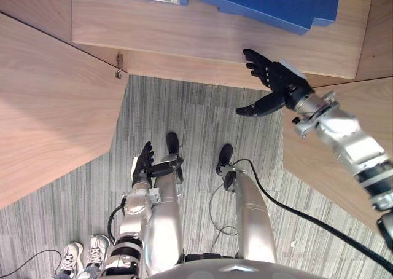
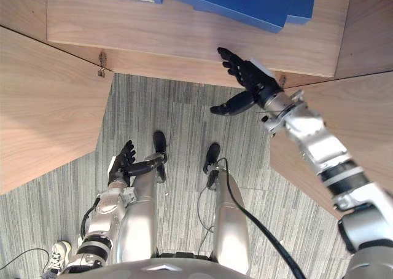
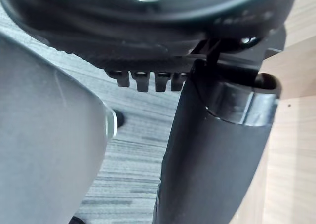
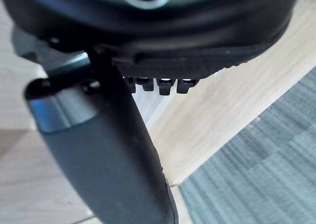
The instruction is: Walk over to the cabinet, pick up the folder, carry it to the office cabinet, place the folder inside the office cabinet, then close the office cabinet door
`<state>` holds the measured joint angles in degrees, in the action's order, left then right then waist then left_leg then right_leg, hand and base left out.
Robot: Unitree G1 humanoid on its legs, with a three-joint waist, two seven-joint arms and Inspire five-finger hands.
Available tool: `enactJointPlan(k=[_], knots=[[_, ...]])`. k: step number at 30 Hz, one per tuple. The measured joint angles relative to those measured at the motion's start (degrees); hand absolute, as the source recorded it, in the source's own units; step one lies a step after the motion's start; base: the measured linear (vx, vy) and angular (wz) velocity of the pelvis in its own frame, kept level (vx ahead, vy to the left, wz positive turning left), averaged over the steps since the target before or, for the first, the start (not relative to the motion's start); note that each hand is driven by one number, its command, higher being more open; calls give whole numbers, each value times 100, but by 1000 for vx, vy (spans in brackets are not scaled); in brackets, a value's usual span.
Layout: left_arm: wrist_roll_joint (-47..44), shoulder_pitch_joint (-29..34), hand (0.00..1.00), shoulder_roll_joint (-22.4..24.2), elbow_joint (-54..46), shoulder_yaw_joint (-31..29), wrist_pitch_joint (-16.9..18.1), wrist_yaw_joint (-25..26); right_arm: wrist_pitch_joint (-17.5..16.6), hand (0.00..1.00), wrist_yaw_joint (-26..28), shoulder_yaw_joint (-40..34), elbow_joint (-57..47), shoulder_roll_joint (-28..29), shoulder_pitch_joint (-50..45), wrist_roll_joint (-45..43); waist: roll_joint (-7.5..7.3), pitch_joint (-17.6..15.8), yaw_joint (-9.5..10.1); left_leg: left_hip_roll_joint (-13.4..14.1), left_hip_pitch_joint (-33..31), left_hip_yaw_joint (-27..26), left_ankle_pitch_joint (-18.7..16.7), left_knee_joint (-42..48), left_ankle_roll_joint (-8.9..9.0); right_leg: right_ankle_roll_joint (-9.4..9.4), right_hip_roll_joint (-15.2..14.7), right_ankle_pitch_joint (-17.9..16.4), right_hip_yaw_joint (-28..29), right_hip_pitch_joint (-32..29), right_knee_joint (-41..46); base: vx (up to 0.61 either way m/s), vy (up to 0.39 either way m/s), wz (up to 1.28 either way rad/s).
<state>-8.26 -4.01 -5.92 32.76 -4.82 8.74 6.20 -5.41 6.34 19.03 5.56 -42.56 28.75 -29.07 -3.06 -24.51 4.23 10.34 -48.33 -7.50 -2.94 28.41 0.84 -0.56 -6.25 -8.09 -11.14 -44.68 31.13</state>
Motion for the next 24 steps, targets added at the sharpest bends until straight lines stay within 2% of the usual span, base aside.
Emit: enactJointPlan(k=[2, 3, 7, 12, 18, 24], knots=[[1, 4, 100, 6, -9, -5, -1, 42, -27, 100, -284, -322, -268, 517, -207, 300, 0, 0, -11, -3, -1, -3, -1, 3, -2, 0, -3, 0, 2, -3, 1, 0, 0, 0], [1, 5, 100, 8, -16, -5, -1, 59, -37, 0, -398, -398, -346, 628, -240, 495, 0, 0, -9, -4, -1, 0, -1, 7, -2, 0, -3, 0, 1, -2, 2, 0, 0, 0], [22, 58, 100, 92, -183, -20, -6, 155, -241, 0, -1124, -924, -670, 1145, -250, 1852, 0, 0, 8, -31, -4, 6, -4, 31, -6, -6, -30, -6, 2, -11, 48, -2, 3, 1], [210, 74, 100, 201, -317, -70, -9, 218, -236, 0, -1396, -1001, -710, 1206, -242, 3149, 0, 0, 8, -70, -45, 8, -20, 69, -31, -28, -76, -23, 7, -48, 109, -4, 5, 1], [223, 105, 100, 260, -452, -70, -9, 262, -182, 0, -1408, -875, -483, 1350, -102, 4048, 1, -1, 11, -130, -96, 14, -26, 92, -39, -51, -148, -58, 4, -118, 182, 0, 6, 4], [223, 160, 100, 303, -634, -119, -7, 357, 17, 0, -1606, -874, -24, 1358, 294, 4473, 7, -5, 29, -173, -269, 50, -44, 170, -67, -59, -197, -63, -24, -237, 219, -3, 8, 3]])
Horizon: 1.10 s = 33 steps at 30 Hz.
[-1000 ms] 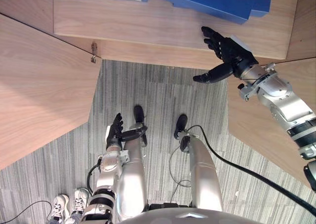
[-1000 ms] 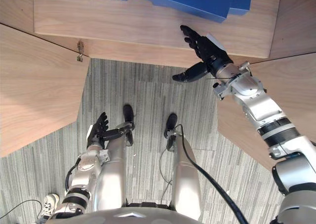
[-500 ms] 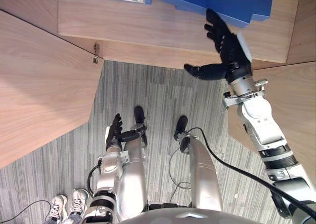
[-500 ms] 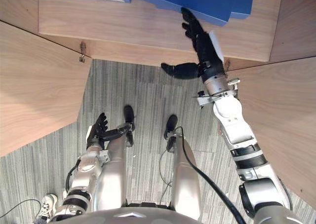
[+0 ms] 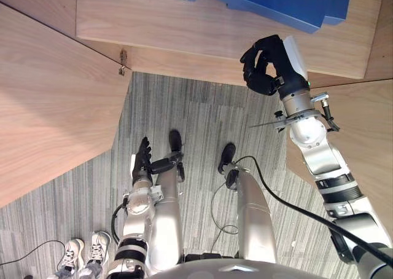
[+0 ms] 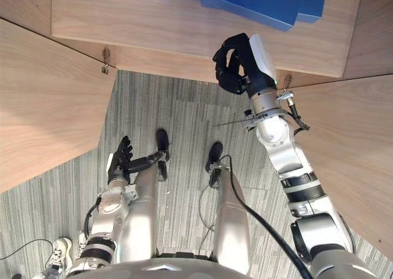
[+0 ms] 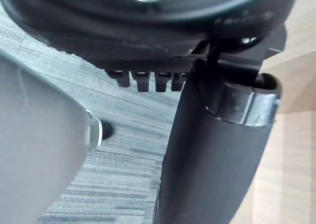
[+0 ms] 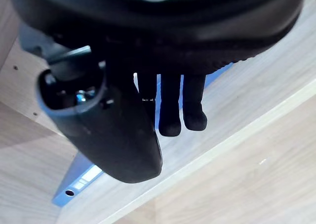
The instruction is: Walk over to the cabinet, pick up the folder, carry it to the office cabinet, place the folder inside the office cabinet, then close the office cabinet door
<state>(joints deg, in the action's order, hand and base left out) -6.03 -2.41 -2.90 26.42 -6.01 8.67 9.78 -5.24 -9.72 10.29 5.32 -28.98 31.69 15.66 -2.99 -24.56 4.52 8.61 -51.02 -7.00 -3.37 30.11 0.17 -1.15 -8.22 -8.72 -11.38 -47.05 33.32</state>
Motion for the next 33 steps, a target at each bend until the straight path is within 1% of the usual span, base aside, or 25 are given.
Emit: enactJointPlan(k=[4, 11, 14, 20, 23, 25, 27, 31, 33], knots=[[-1, 1, 100, 5, -1, -3, 0, 46, 75, 0, -140, -7, 358, 0, 317, 14, 2, -3, 9, -28, -58, 20, -4, 25, -7, -13, -31, -12, -22, -43, 30, 0, 11, 4], [-23, 1, 100, 2, -50, -22, 8, 129, 266, 0, -362, -91, 1062, -38, 1212, -37, 46, -29, 17, -61, -290, 42, -6, 106, -11, -12, -86, -17, -38, -266, 139, -6, 1, 2], [-59, 2, 100, 26, -86, -20, 10, 151, 317, 0, -461, -290, 1335, -71, 1551, -253, 110, -66, 18, -88, -363, 79, -3, 117, -15, -12, -122, -18, -83, -302, 155, -15, 7, 7], [-146, 45, 100, 50, -155, -18, 17, 187, 456, 0, -652, -479, 1947, -200, 2148, -682, 125, -75, 23, -126, -425, 78, -1, 111, -18, -13, -171, -18, -111, -349, 159, -3, 5, 3], [-238, 46, 100, 56, -156, -16, 18, 251, 442, 0, -688, -486, 1985, -236, 2167, -771, 129, -76, 0, -148, -437, 73, 6, 106, -25, -13, -194, -18, -111, -379, 180, 0, 0, 0], [-239, 46, 100, 69, -160, -11, 23, 269, 441, 0, -719, -537, 2087, -236, 2193, -1039, 135, -75, -9, -163, -436, 76, 22, 96, -42, -14, -210, -18, -115, -382, 196, -14, -9, 4], [-245, 46, 100, 99, -173, -8, 25, 280, 451, 0, -824, -712, 2216, -228, 2202, -1376, 142, -75, -17, -192, -437, 84, 33, 84, -45, -15, -242, -17, -126, -384, 219, -32, -6, 7], [-250, 46, 100, 119, -174, -4, 24, 285, 507, 0, -981, -1048, 2325, -170, 2203, -1602, 160, -78, -32, -217, -445, 76, 31, 80, -40, -31, -276, -4, -133, -387, 230, -28, 1, 3], [-250, 45, 100, 126, -173, -1, 4, 287, 518, 0, -1075, -1277, 2321, -32, 2193, -1771, 171, -73, -45, -216, -443, 71, 40, 103, -54, -38, -276, 1, -129, -379, 229, 0, 0, 0]])
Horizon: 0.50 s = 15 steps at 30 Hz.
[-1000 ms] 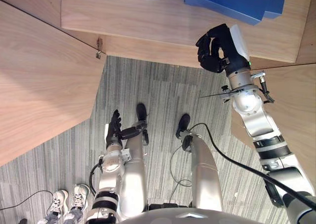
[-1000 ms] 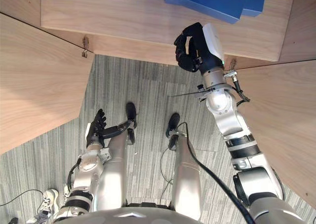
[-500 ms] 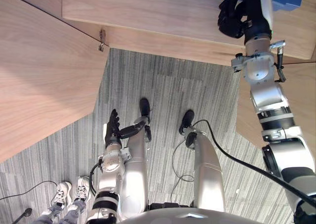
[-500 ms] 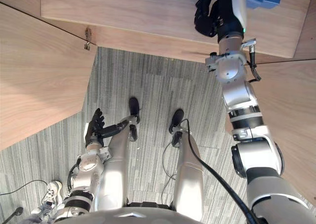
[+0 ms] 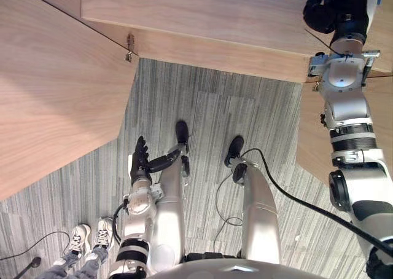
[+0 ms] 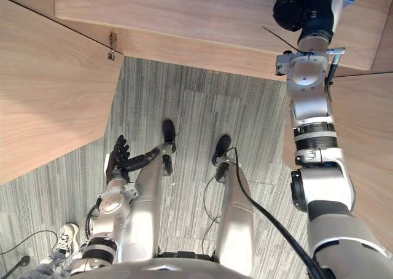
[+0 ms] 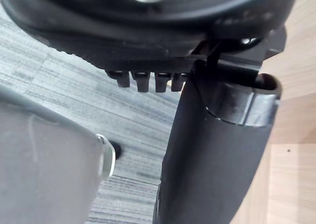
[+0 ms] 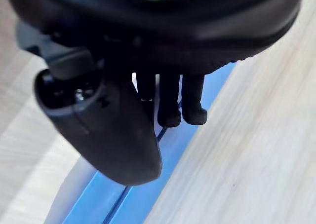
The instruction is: Walk over to the cabinet, pick up the folder, carry it to the office cabinet, place the folder inside the office cabinet, then close the office cabinet door
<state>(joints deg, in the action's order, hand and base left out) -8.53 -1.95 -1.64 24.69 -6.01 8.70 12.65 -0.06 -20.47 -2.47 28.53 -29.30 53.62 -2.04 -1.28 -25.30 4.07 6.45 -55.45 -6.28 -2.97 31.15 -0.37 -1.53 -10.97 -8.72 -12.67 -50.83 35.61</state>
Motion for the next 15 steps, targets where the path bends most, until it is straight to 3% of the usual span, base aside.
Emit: enactJointPlan(k=[3, 8, 15], knots=[[4, -2, 100, 33, -11, 11, -13, -2, -1, 0, -82, -155, -184, 88, -240, -53, 10, 5, 4, 11, 54, -24, 23, 41, -36, -2, 4, 1, 7, 60, -4, 0, 0, 0], [11, 0, 100, 142, -12, 62, -57, -31, -79, 0, -102, -320, -1185, 492, -1505, -65, 18, 10, -4, 49, 415, -108, -69, 35, -20, -2, 21, -28, 8, 448, -67, 0, -5, -2], [37, 180, 100, 124, 29, 59, -211, -223, -254, 0, 292, -241, -1953, 1581, -3621, -279, 36, 66, -76, 76, 1362, -250, -218, -184, -2, -47, 74, -82, 72, 1349, -318, 28, -28, -7]])
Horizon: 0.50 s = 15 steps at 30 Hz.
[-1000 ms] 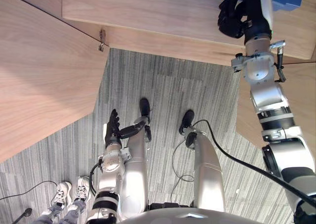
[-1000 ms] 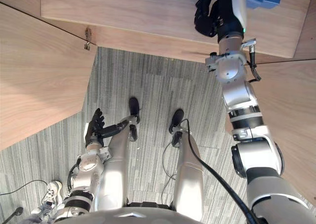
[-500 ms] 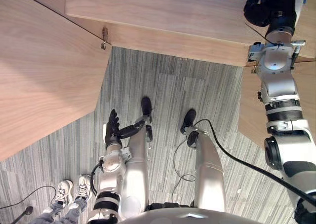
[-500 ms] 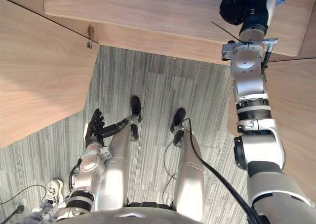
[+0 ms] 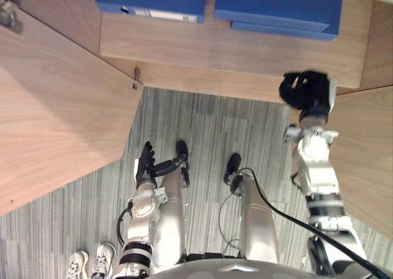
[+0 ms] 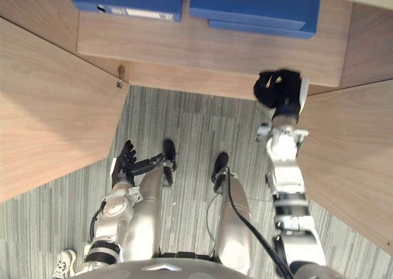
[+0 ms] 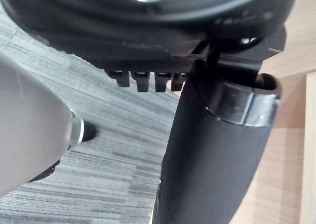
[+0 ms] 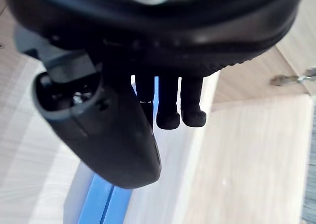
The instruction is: Walk over to the cabinet, pick up the folder, carry it to the office cabinet, place the folder inside the office cabinet, then close the office cabinet door
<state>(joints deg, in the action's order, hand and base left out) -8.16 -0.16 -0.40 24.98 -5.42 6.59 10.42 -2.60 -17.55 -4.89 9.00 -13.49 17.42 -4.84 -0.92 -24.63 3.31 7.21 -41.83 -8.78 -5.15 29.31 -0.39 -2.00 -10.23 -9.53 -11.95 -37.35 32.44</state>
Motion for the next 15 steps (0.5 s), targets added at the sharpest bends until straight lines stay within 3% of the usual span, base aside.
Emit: enactJointPlan(k=[7, 8, 9, 15], knots=[[216, 405, 100, -22, 538, 60, -137, -215, -159, 0, 768, 518, 195, 1076, -1756, -192, -2, 562, -74, 47, 1262, -202, -11, -690, 60, -75, 183, 57, 77, 1192, -843, 140, -37, -14], [222, 462, 100, -22, 759, 62, -165, -233, -214, 0, 857, 564, 474, 1208, -2002, -192, -10, 801, -83, 39, 1467, -228, 24, -877, 106, -92, 216, 110, 78, 1394, -1073, 263, -29, -10], [259, 471, 100, -41, 1032, 61, -173, -241, -253, 0, 957, 615, 841, 1236, -2142, -161, -11, 1006, -113, 22, 1670, -237, 80, -1102, 145, -115, 254, 184, 77, 1599, -1344, 271, -23, -9], [440, 494, 100, -170, 1746, 58, -209, -268, -262, 0, 1104, 583, 2071, 1239, -2215, 500, 8, 1240, -299, -111, 2686, -419, 387, -2148, 185, -207, 348, 551, 146, 2522, -2360, 162, 12, -11]])
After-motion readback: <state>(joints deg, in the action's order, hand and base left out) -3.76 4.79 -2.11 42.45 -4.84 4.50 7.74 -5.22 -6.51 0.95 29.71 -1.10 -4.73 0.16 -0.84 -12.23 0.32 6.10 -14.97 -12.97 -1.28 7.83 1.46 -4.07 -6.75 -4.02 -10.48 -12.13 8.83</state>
